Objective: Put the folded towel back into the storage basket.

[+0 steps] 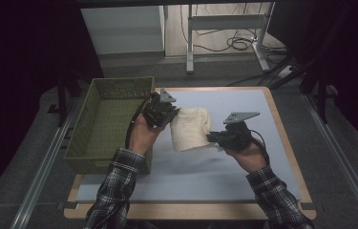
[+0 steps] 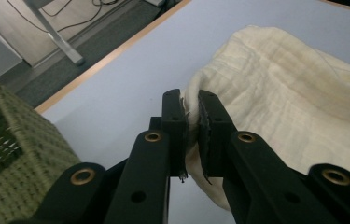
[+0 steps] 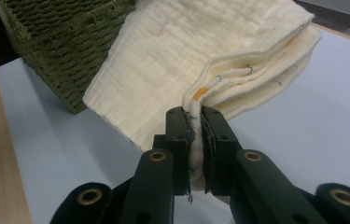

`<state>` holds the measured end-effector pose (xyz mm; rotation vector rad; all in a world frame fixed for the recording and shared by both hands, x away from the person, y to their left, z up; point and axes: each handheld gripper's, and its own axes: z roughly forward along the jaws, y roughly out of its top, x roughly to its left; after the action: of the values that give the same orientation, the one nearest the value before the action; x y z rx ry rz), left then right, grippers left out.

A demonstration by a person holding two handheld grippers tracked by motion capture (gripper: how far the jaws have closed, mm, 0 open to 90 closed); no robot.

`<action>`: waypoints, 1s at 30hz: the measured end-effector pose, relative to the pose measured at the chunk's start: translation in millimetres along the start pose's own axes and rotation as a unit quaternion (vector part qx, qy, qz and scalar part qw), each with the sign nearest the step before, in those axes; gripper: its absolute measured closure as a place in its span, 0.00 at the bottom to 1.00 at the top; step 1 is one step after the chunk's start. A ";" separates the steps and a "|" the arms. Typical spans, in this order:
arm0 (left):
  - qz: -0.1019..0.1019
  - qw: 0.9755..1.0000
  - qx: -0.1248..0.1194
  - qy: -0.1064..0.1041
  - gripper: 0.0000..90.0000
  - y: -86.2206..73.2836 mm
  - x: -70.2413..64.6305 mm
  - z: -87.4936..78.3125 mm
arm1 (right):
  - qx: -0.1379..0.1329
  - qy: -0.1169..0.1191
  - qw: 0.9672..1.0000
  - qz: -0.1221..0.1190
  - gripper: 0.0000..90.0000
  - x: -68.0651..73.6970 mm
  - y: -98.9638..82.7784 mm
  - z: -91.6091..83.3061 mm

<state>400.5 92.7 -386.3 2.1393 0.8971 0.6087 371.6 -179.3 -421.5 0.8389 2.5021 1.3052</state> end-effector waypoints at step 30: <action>-0.038 0.997 -0.007 0.064 0.92 -16.7 68.3 -51.2 | -0.001 0.022 0.999 -0.040 0.91 36.1 76.6 51.1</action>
<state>404.7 174.7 -357.6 2.0618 1.0349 0.7180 393.4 -89.1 -387.3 0.7103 2.5396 1.3138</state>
